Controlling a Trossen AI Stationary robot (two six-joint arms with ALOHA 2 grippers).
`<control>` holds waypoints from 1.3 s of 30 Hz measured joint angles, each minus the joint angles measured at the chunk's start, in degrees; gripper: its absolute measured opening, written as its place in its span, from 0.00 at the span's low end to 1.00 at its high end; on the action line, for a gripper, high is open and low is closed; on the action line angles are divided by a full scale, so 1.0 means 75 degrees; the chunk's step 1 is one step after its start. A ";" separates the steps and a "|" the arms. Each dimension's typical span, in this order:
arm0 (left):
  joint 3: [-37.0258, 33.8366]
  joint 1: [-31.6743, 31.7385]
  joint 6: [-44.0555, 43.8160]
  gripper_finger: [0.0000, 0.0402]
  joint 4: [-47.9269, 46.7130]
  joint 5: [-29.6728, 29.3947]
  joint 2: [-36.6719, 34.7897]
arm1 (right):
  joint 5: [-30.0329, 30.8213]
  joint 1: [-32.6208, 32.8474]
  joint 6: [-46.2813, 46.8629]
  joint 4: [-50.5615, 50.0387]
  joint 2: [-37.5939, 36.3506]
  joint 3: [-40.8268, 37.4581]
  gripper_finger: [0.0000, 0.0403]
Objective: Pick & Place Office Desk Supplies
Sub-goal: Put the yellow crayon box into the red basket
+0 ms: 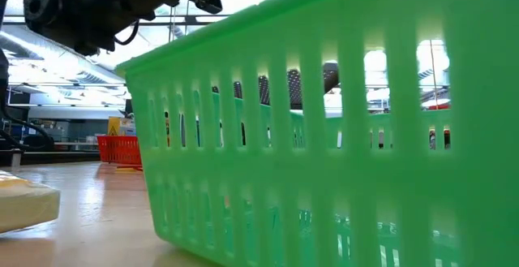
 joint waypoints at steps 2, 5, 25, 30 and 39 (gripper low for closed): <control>0.0055 0.0187 -0.0153 0.34 -0.0186 -0.0005 0.0000 | 0.0000 0.0006 0.0001 -0.0003 0.0000 0.0000 0.43; 0.0090 0.0437 -0.0221 0.34 -0.0575 0.0030 0.0000 | 0.0000 0.0006 0.0001 -0.0003 0.0000 0.0000 0.43; 0.0096 0.0090 -0.0504 0.34 -0.4020 0.2422 0.0000 | 0.0050 0.0000 0.0942 -0.0959 0.0003 0.0000 0.43; 0.0096 -0.0241 -0.0467 0.34 -0.5506 0.1774 0.0000 | 0.0078 0.0000 0.0892 -0.0970 0.0003 0.0000 0.43; 0.0096 -0.0819 0.1765 0.37 -0.7176 -0.2100 0.0000 | 0.0396 0.0000 0.0747 -0.1087 0.0003 0.0000 0.43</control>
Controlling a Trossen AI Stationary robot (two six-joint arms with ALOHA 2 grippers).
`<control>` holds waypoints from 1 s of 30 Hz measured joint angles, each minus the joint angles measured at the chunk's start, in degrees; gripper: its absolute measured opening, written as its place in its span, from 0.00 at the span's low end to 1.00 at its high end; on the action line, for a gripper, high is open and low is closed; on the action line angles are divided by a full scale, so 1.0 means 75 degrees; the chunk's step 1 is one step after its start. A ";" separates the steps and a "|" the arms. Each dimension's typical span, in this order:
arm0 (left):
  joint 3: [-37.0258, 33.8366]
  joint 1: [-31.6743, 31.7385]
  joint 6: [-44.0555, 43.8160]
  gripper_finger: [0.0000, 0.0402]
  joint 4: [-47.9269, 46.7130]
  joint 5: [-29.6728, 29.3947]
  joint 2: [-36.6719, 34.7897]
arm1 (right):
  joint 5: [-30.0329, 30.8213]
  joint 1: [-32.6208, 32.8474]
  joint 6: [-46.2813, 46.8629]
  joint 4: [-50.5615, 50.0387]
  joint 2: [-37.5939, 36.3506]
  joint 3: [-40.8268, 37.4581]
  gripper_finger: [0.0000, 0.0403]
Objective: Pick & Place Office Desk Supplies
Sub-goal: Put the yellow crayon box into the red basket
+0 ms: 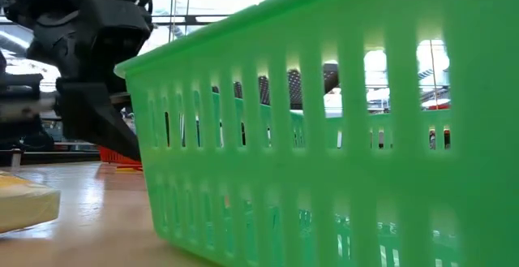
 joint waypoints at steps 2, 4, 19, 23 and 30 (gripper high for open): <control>0.0000 -0.0080 0.0387 0.41 0.0003 -0.0507 0.0000 | 0.0015 0.0003 -0.0013 0.0000 0.0000 0.0000 0.43; 0.0005 -0.0173 0.0746 0.45 0.0001 -0.0886 0.0000 | 0.0046 0.0001 -0.0035 0.0000 0.0000 0.0000 0.43; 0.0413 -0.0582 0.3831 0.62 0.0269 -0.1686 0.0462 | 0.0099 0.0000 -0.0035 0.0003 0.0000 0.0000 0.43; 0.0790 -0.0581 0.4550 0.59 0.0325 -0.1937 0.1039 | 0.0198 0.0000 -0.0034 0.0000 0.0000 0.0000 0.43; 0.1266 -0.0594 0.5563 0.53 0.0400 -0.1951 0.1763 | 0.0197 0.0000 -0.0035 0.0000 0.0000 0.0000 0.43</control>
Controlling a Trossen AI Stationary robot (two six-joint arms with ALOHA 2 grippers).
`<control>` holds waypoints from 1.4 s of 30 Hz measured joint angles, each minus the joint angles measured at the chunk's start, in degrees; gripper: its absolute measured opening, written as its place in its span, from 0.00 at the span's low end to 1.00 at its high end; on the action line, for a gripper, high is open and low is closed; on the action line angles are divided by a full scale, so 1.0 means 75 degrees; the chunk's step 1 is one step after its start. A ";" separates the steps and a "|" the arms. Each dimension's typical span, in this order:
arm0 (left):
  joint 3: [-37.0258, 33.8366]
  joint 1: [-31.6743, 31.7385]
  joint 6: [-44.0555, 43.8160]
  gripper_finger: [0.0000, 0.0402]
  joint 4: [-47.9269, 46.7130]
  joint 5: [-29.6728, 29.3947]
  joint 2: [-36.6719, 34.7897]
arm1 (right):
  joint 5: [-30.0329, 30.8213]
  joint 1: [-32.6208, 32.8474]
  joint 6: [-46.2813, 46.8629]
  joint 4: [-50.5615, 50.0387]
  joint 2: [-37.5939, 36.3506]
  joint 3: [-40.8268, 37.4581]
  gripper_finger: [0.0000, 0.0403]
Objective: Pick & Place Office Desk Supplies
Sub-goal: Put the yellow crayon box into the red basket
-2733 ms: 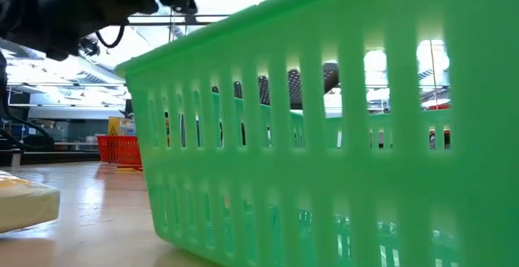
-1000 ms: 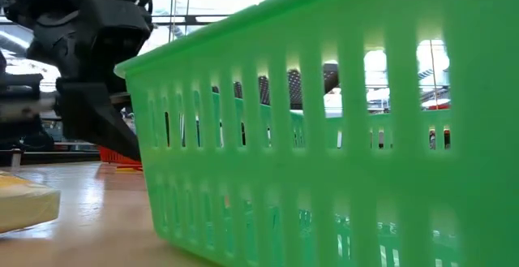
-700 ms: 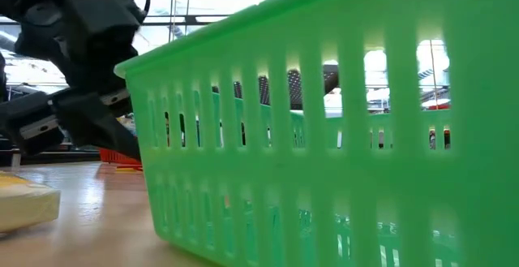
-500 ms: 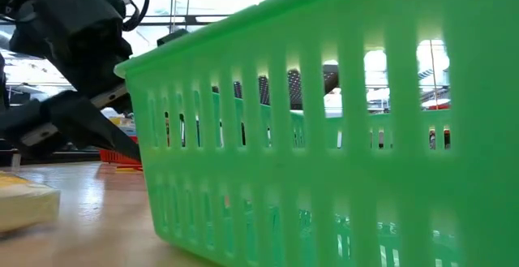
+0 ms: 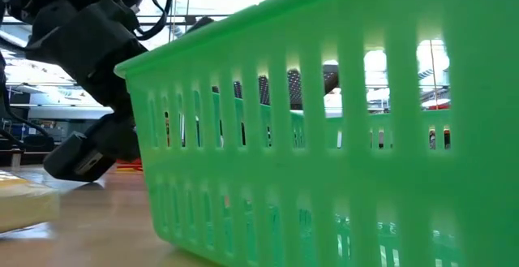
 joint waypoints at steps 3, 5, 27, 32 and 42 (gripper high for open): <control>0.0060 0.0002 0.0233 0.45 -0.0066 0.0174 0.0015 | -0.0001 0.0000 0.0003 -0.0003 0.0000 0.0000 0.43; 0.0079 -0.0004 0.0376 0.37 -0.0091 0.0241 -0.0026 | -0.0001 0.0000 0.0003 -0.0003 0.0000 0.0000 0.43; 0.0078 -0.0540 0.0181 0.01 0.0071 -0.1197 -0.0043 | -0.0007 0.0000 0.0020 -0.0003 0.0000 0.0000 0.43; 0.0429 -0.0589 -0.0385 0.00 -0.0944 -0.1221 -0.0074 | -0.0010 0.0002 0.0032 0.0000 0.0000 0.0000 0.43; 0.0998 -0.1026 -0.1797 0.00 -0.1783 -0.1249 -0.0942 | -0.0034 0.0003 0.0029 -0.0009 0.0000 0.0000 0.43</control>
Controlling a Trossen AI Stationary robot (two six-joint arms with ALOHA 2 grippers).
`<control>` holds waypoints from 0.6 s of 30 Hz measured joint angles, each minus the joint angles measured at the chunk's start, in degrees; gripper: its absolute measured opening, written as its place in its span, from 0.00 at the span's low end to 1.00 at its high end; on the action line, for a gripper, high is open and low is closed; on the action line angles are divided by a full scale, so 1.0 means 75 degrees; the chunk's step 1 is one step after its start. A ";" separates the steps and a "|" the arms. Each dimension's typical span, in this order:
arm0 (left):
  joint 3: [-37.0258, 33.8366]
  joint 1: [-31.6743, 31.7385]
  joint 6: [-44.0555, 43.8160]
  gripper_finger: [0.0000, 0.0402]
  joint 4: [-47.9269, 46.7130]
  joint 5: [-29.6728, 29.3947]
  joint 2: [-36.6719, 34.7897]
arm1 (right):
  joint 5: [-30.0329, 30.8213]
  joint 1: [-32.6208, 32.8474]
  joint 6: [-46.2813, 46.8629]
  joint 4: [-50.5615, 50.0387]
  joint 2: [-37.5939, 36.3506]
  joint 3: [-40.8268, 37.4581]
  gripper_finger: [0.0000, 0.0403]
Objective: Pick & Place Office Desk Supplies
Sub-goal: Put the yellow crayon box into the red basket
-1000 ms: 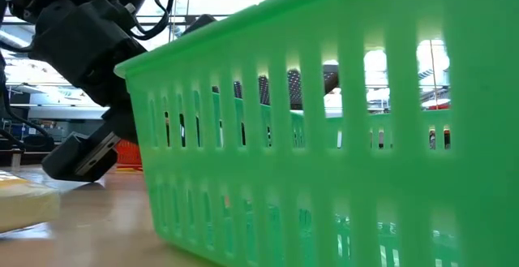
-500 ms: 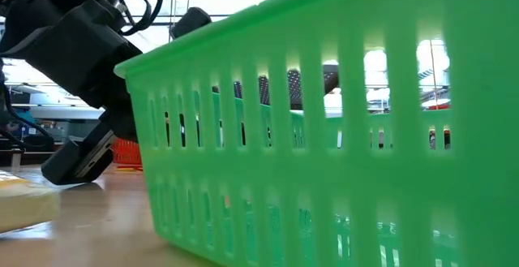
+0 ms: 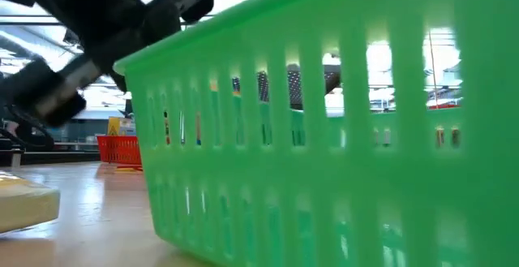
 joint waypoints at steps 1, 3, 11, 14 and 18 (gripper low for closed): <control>0.0000 -0.0013 -0.0228 0.00 0.0006 0.0075 -0.0103 | 0.0003 -0.0001 0.0000 -0.0002 0.0000 0.0000 0.43; 0.0000 -0.0014 -0.0539 0.00 0.0091 0.0098 -0.0285 | 0.0003 0.0000 0.0000 -0.0034 0.0000 0.0000 0.43; 0.0009 -0.0008 -0.1254 0.00 0.0246 -0.0686 -0.0830 | 0.0006 0.0000 0.0003 -0.0093 0.0000 0.0000 0.43; 0.0012 0.0008 -0.1510 0.00 0.0279 -0.0985 -0.1010 | 0.0003 -0.0001 0.0059 -0.0125 0.0000 0.0000 0.43; 0.0012 0.0000 -0.1707 0.00 0.0251 -0.1443 -0.1222 | 0.0006 0.0000 0.0133 -0.0145 0.0000 0.0000 0.43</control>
